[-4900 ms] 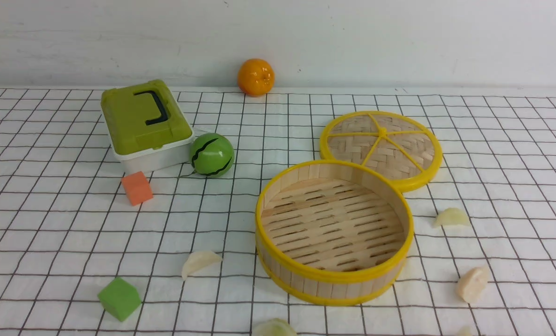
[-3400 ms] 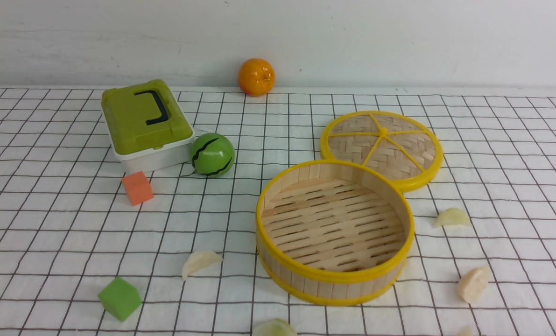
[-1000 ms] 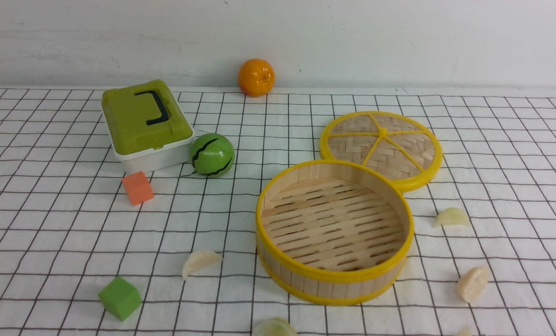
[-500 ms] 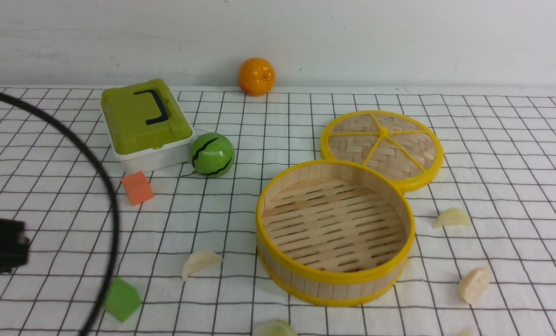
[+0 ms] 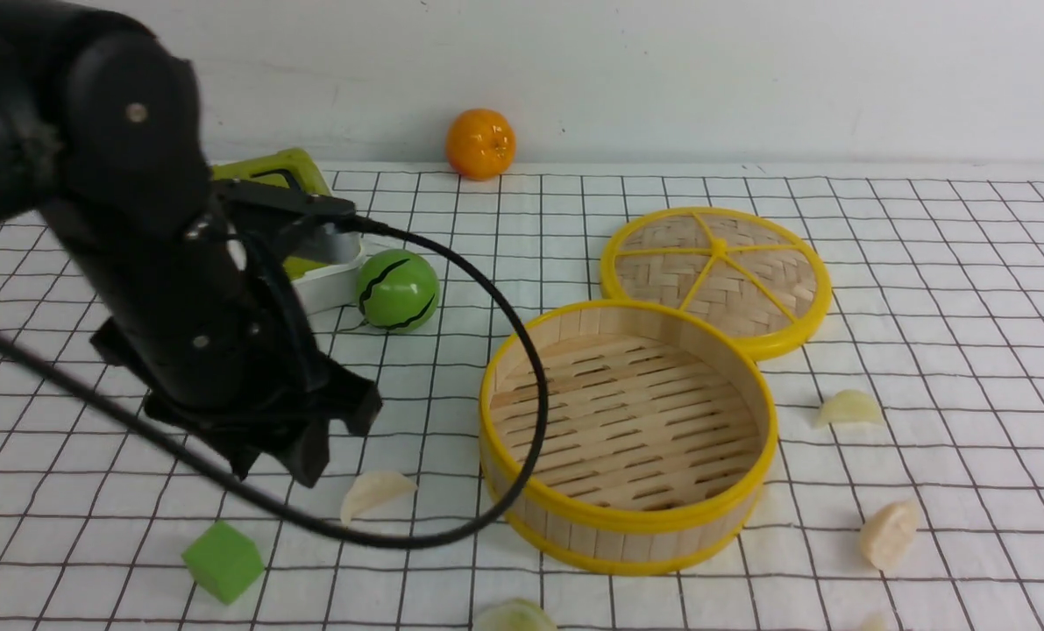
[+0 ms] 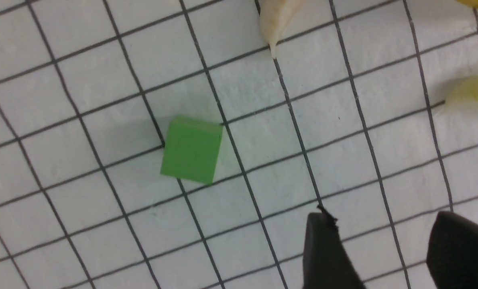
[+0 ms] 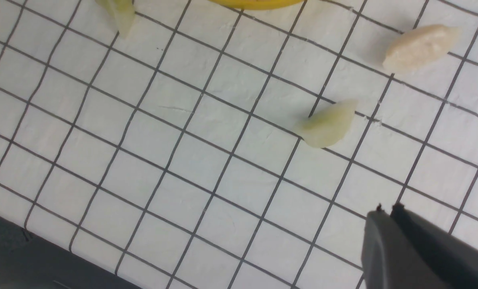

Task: Put the dumplings into the steamer on the table with the white tablecloth.
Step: 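Reach for and grasp a dumpling on the table with the left gripper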

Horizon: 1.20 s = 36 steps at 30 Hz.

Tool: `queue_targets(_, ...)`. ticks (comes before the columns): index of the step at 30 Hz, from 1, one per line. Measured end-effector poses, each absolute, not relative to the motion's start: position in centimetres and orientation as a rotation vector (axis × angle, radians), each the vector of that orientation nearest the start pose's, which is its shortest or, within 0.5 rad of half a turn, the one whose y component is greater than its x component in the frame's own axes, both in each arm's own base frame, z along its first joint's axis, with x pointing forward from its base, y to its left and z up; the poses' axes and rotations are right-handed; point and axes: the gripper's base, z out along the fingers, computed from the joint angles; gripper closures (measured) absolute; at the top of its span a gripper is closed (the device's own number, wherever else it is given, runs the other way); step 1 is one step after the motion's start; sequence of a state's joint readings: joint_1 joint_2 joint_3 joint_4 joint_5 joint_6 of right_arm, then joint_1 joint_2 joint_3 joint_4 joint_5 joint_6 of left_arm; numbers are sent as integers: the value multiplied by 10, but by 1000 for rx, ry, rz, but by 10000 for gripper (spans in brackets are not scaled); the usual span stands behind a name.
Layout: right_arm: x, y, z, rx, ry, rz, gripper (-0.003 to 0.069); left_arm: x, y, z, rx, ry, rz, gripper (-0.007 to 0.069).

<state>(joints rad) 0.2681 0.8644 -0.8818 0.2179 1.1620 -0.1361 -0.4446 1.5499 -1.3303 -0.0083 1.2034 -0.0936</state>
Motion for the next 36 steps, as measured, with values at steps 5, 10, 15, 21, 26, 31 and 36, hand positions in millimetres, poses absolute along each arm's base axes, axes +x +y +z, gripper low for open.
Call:
queue_targets(5,124,53,336,-481,2565,349,635,306,-146,273,608,2879,-71,228)
queue_targets(10,123,54,337,-481,2562,353,625,325,-155,240,751,2862,-51,225)
queue_targets(15,123,54,337,-485,2561,351,618,340,-161,212,819,2824,-30,225)
queue_targets(21,124,54,337,-488,2559,350,609,352,-163,201,846,2743,25,225)
queue_targets(26,124,54,337,-489,2558,351,603,358,-165,185,856,2746,32,225)
queue_targets(31,124,54,337,-489,2558,351,597,359,-166,166,865,2808,31,232)
queue_targets(36,123,54,337,-489,2559,351,592,359,-167,165,812,2835,20,358)
